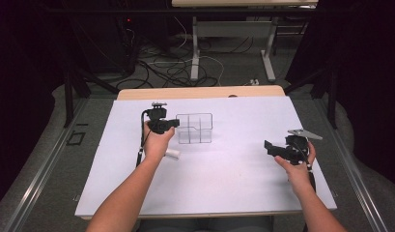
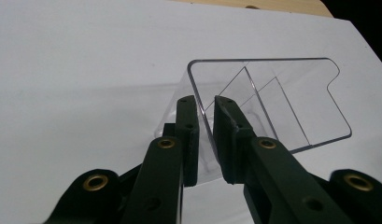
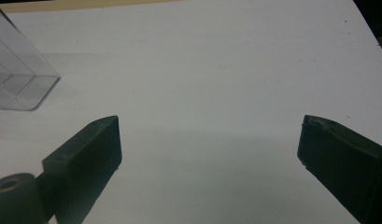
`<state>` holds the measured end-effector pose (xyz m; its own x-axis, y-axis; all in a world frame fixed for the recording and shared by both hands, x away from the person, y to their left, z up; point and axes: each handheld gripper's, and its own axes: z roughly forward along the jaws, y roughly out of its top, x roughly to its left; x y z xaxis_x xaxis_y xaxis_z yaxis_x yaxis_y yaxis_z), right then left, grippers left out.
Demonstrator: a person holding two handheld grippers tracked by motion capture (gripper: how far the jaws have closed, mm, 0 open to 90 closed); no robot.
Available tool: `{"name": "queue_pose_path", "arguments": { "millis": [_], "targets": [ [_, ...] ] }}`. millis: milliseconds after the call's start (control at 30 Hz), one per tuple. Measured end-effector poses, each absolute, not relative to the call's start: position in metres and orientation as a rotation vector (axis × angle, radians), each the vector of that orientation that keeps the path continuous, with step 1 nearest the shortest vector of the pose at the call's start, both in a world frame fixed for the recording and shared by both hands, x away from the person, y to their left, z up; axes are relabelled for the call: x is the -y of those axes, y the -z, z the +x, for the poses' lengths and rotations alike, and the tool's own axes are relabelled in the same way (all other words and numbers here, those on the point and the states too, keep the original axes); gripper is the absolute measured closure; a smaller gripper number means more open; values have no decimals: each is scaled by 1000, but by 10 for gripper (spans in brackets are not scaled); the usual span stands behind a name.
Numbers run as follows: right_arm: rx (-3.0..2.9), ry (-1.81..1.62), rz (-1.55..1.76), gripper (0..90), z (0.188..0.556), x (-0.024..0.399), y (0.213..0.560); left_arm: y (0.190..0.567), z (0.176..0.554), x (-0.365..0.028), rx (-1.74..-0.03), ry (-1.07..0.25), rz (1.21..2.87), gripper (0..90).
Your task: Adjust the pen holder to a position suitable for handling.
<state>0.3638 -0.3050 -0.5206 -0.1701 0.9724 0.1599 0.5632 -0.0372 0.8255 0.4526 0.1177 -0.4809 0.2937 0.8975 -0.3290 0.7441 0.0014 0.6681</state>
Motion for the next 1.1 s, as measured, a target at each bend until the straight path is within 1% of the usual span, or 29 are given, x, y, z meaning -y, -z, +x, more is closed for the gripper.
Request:
{"name": "queue_pose_path", "arguments": {
  "millis": [600,1100],
  "targets": [
    [-1762,-1114,1618,61,364,306,521,483,447,-94,-1465,-197,1749,794],
    [-1774,-1112,1602,61,365,306,521,486,450,-93,-1433,-195,1751,784]
  ]
}}
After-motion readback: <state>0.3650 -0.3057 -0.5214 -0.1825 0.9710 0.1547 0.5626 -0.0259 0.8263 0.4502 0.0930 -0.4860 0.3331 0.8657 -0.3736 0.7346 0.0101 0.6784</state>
